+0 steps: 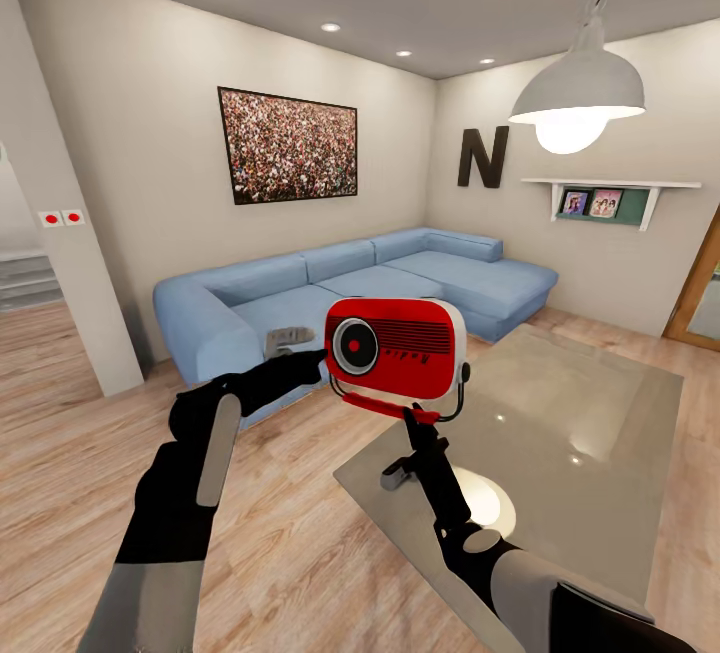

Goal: Turn on the radio receiver that's on the table in the living room.

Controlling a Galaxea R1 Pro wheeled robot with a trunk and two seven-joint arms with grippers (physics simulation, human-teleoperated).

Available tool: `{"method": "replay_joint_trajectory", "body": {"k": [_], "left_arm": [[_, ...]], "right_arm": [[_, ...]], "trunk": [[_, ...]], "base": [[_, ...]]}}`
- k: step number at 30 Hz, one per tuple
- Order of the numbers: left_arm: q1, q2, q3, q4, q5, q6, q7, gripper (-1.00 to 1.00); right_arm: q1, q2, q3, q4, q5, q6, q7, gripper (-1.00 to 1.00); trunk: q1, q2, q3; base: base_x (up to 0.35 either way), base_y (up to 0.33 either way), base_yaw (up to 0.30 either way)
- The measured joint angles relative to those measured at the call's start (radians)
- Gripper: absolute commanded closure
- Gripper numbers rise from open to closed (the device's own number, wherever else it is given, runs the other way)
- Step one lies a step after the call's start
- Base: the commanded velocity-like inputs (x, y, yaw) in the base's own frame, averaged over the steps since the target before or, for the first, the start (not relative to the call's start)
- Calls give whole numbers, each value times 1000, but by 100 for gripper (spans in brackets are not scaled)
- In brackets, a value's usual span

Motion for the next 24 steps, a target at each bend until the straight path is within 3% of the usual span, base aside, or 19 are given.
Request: {"method": "replay_joint_trajectory", "body": {"k": [7,17,24], "left_arm": [[-51,0,0,103,2,-6,32,100],[-100,0,-6,210,17,-16,31,100],[-121,0,-69,260,130,-38,31,100]], "right_arm": [[0,0,0,0,1,0,0,100],[0,1,0,0,2,-1,0,100],[0,1,-37,0,-4,0,0,100]], "trunk": [[0,0,0],[0,0,0],[0,0,0]], "base": [[0,0,0],[0,0,0],[0,0,0]]}}
